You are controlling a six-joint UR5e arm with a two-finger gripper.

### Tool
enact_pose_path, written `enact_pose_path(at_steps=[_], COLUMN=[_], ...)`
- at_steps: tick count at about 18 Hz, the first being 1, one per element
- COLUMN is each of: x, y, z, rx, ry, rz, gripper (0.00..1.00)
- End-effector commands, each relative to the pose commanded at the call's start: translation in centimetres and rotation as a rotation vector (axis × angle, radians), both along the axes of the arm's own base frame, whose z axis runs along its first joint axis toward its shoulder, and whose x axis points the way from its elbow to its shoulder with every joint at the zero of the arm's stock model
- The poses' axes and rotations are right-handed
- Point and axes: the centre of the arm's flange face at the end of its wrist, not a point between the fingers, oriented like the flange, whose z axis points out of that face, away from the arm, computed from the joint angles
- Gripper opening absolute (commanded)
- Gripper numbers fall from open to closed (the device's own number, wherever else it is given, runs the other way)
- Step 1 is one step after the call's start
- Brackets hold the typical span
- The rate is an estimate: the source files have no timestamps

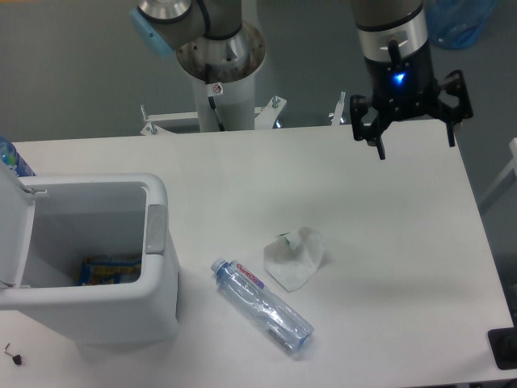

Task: Place the trash in the trash can
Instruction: 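Move the open gripper over the crumpled white tissue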

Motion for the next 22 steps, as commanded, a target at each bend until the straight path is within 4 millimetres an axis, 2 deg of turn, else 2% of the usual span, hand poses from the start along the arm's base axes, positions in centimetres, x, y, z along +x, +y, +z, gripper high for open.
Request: enact_pose_path(at_steps=[6,16,19,22], x=[0.0,-0.2,-0.1,-0.4], y=[0.3,1.0,1.3,2.1], z=[0.6,-1.0,-2.4,-5.8], rx=[0.011,0.041,0.036,0.043], ry=[0.012,-0.026,-0.052,-0.123], rz=[0.003,-0.029,-0.016,-0.063], gripper=[1.0,1.0,1.0,1.0])
